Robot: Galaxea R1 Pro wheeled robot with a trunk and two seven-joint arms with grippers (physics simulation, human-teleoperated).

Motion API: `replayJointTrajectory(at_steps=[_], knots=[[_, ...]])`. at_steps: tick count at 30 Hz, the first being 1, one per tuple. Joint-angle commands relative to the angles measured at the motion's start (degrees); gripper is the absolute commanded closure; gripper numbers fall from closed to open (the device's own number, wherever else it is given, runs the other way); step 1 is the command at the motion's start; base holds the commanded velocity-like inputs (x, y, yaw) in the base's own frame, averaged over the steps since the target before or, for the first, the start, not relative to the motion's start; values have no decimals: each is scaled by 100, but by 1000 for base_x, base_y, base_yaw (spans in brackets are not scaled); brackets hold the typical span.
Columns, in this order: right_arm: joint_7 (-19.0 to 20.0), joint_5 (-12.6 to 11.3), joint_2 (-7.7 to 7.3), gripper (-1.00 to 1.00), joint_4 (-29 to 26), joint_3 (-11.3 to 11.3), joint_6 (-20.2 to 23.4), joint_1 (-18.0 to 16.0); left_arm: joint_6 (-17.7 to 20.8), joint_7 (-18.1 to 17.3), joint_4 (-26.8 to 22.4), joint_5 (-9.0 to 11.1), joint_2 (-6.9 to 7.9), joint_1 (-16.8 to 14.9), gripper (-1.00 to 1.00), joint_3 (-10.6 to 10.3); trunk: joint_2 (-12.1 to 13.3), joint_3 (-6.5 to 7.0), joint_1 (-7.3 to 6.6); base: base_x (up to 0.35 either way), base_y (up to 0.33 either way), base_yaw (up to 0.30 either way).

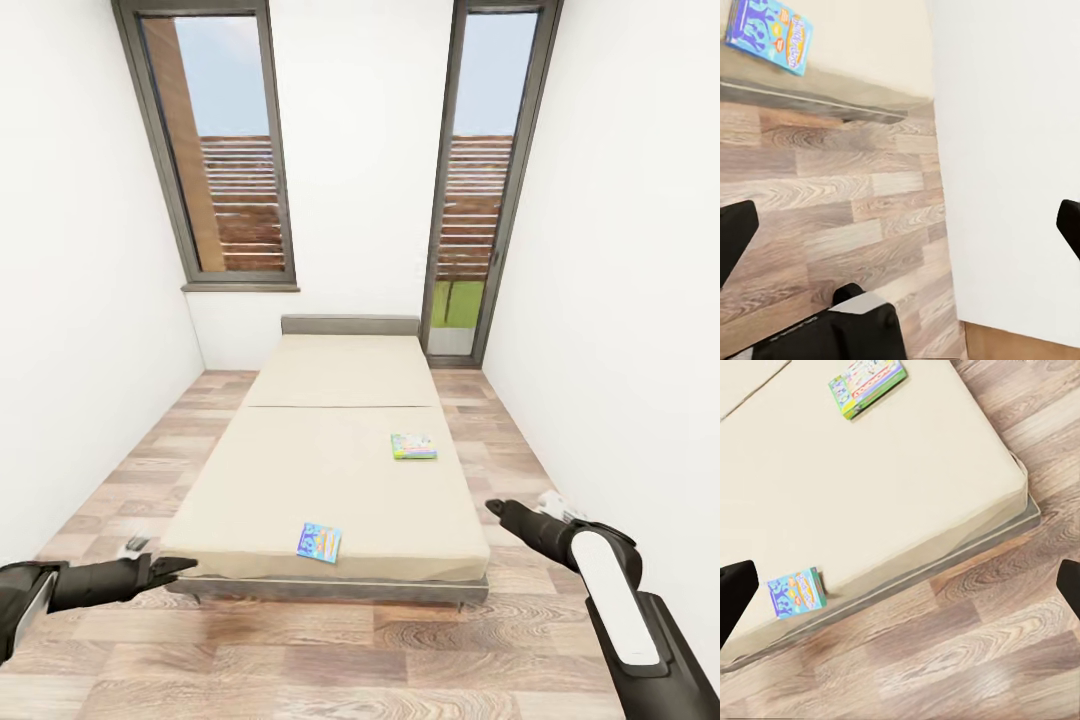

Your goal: Put all the toys in the child's room - the three board games (two on the bed and one on the table), the two jigsaw puzzles on the table, and the tennis ball on the table - inside the toy box on the table in the child's room.

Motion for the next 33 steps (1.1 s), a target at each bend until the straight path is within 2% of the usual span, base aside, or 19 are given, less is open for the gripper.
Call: replayJointTrajectory(at_steps=[1,2,4,5,6,7,8,9,10,12,15,19,20,23,30,33], knots=[[-20,-61,-3,-100,-9,0,15,-6,-20,80,107,-21,-77,-9,-100,22,-14,-12,4,0,0,0],[69,-68,-4,-100,-14,-1,21,-6,-185,343,325,-21,-258,-10,-100,24,-14,-12,4,0,0,0],[188,-82,-6,-100,-30,4,25,-5,-364,692,549,-16,-475,-10,-100,27,-14,-12,4,0,0,0],[336,-98,-6,-100,-61,15,33,-5,-547,1098,748,-3,-701,-11,-100,34,-14,-12,4,0,0,0],[417,-106,-7,-100,-81,19,39,-5,-636,1300,835,6,-807,-11,-100,37,-14,-12,4,0,0,0],[594,-118,-4,-100,-112,20,59,-5,-800,1672,963,23,-997,-11,-100,51,-14,-12,4,0,0,0],[687,-124,-4,-100,-125,17,70,-5,-868,1833,1009,32,-1079,-11,-100,60,-14,-12,4,0,0,0],[876,-139,-6,-100,-145,14,89,-6,-966,2077,1075,45,-1233,-13,-100,80,-14,-12,4,0,0,0],[1085,-159,-8,-100,-161,12,113,-6,-1021,2218,1117,61,-1392,-22,-100,94,-14,-12,4,0,0,0],[1418,-197,-24,-100,-177,4,167,-5,-1055,2271,1153,129,-1608,-37,-100,107,-14,-12,4,0,0,0],[1855,-247,-58,-100,-187,-13,271,-5,-1069,2148,1149,284,-1787,-58,-100,119,-14,-12,4,0,0,0],[2331,-274,-79,-100,-184,-144,377,-5,-1060,1760,1125,531,-1890,-80,-100,126,-14,-12,4,0,0,0],[2463,-282,-82,-100,-181,-223,398,-5,-1038,1572,1121,610,-1909,-87,-100,124,-14,-12,4,0,0,0],[2630,-287,-83,-100,-162,-342,418,-5,-1000,1288,1114,694,-1929,-94,-100,125,-14,-12,4,0,0,0],[2776,-295,-85,-100,-136,-482,418,2,-983,1026,1025,764,-1951,-99,-100,138,-14,-12,4,0,0,0],[2853,-295,-55,-100,-134,-493,399,3,-958,916,1015,840,-1947,-99,-100,232,-14,-12,4,0,0,0]])
